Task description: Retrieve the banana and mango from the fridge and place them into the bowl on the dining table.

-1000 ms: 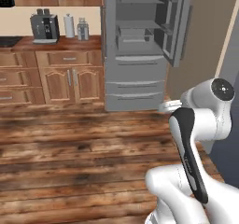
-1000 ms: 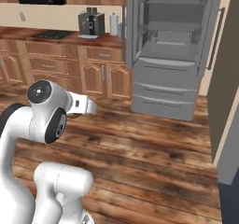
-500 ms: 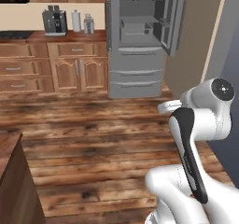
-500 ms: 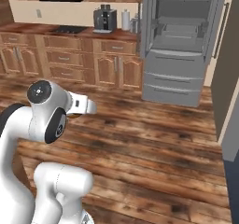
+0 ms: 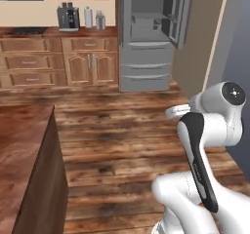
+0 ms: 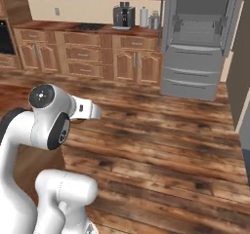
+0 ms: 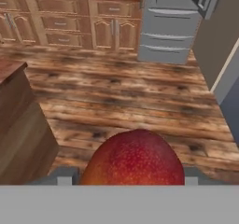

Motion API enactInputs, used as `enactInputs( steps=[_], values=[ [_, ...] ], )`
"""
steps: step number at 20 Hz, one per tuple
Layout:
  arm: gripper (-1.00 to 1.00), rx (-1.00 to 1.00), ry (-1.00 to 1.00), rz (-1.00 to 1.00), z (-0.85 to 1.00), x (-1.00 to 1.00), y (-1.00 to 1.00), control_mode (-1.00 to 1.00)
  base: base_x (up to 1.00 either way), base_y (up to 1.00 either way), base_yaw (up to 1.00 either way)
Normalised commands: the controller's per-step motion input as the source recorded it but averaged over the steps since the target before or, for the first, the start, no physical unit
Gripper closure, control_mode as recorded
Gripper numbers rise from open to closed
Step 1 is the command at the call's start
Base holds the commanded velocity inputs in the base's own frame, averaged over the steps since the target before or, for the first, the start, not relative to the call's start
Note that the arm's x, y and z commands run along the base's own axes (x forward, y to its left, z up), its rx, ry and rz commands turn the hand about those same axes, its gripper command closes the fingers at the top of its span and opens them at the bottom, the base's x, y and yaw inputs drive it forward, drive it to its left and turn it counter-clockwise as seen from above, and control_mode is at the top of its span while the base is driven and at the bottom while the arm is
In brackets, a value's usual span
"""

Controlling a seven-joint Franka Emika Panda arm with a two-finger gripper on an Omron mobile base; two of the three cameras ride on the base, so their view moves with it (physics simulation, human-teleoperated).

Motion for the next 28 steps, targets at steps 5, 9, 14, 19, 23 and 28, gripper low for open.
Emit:
enactInputs(
  steps=[5, 9, 14, 19, 23, 28],
  values=[
    [1.0, 0.0, 0.0, 0.0, 0.0, 0.0, 0.0, 1.0, -1.0, 0.68, 0.0],
    [1.0, 0.0, 0.0, 0.0, 0.0, 0.0, 0.0, 1.0, -1.0, 0.69, 0.0],
    [1.0, 0.0, 0.0, 0.0, 0.0, 0.0, 0.0, 1.0, -1.0, 0.69, 0.0],
    [1.0, 0.0, 0.0, 0.0, 0.0, 0.0, 0.0, 1.0, -0.97, 0.8, 0.0],
    [1.0, 0.0, 0.0, 0.0, 0.0, 0.0, 0.0, 1.0, -0.56, 0.97, -0.02],
    [1.0, 0.0, 0.0, 0.0, 0.0, 0.0, 0.0, 1.0, -0.18, 1.0, -0.06]
  ],
)
